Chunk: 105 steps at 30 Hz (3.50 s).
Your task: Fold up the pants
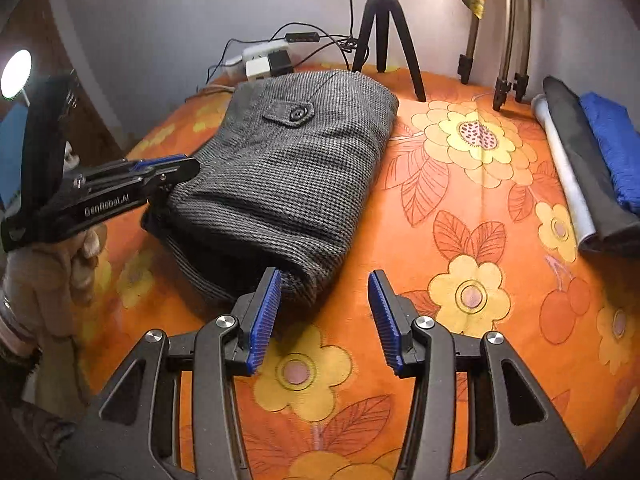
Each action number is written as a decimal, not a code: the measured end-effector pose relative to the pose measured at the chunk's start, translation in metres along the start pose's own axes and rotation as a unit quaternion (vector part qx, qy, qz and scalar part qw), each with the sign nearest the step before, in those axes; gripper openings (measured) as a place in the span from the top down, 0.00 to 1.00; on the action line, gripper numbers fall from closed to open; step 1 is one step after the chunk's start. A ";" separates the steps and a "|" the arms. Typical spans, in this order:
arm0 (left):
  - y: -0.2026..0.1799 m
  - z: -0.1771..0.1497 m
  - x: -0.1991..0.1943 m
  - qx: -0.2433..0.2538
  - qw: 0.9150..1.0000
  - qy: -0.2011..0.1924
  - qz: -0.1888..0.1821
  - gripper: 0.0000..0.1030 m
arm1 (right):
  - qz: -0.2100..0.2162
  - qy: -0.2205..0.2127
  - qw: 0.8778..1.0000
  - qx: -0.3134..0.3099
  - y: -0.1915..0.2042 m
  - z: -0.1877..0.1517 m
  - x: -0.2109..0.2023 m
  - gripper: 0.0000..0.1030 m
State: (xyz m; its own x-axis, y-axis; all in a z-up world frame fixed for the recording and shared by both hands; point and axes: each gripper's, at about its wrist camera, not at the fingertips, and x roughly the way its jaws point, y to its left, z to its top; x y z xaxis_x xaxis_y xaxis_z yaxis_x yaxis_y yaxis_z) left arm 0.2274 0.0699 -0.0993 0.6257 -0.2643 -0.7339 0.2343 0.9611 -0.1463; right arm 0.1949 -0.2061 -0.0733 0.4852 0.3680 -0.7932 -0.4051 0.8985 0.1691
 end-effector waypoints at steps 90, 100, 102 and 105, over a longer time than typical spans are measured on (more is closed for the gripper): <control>0.066 0.047 0.073 -0.178 0.980 0.045 -0.071 0.31 | 0.139 0.008 0.976 0.167 -0.071 0.086 0.115 0.12; 0.058 0.046 0.075 -0.169 0.983 0.030 -0.061 0.45 | 0.137 0.000 0.983 0.123 -0.043 0.078 0.124 0.34; 0.052 0.045 0.076 -0.164 0.985 0.027 -0.056 0.50 | 0.136 -0.003 0.983 0.127 -0.041 0.078 0.125 0.40; 0.048 0.043 0.075 -0.160 0.985 0.022 -0.053 0.57 | 0.138 -0.003 0.982 0.132 -0.039 0.081 0.128 0.52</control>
State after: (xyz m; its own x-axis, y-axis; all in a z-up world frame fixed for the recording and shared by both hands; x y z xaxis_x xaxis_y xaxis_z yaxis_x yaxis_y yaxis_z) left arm 0.3182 0.0926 -0.1329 0.5756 -0.3668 -0.7309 0.0445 0.9065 -0.4199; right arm 0.3357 -0.1749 -0.1343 0.3906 0.6070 -0.6921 -0.3082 0.7947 0.5230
